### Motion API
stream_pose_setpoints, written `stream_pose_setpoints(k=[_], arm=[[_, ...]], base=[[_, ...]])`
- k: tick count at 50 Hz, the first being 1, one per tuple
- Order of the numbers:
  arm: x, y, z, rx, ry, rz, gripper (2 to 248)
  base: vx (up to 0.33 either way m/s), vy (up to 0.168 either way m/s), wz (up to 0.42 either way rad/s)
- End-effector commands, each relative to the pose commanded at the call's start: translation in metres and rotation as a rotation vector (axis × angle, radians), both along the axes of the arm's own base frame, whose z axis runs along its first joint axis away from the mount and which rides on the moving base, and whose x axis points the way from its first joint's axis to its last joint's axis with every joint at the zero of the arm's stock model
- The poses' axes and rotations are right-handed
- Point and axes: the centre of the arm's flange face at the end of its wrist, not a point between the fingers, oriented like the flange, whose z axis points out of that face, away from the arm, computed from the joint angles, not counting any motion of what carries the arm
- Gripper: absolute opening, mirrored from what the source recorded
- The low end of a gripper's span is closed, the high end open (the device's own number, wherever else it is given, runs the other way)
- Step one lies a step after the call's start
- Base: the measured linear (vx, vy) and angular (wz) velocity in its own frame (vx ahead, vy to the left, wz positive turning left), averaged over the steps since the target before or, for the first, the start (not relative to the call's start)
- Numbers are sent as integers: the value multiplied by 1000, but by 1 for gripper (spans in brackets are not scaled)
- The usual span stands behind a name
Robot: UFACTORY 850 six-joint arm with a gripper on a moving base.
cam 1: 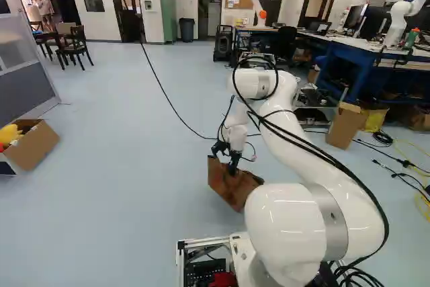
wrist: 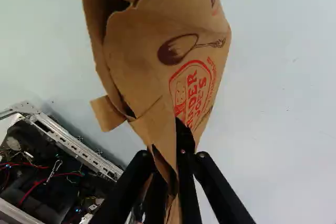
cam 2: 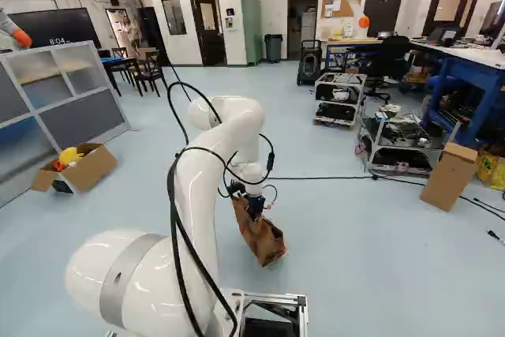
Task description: Pick up the grocery bag from the ground
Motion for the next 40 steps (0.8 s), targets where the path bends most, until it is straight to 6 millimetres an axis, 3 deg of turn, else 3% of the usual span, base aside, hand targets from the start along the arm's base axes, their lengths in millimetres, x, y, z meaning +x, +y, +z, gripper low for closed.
stream_pose_setpoints(k=[40], arm=[[-22,0,61,1,-3,-23,21]], base=[[0,0,0]])
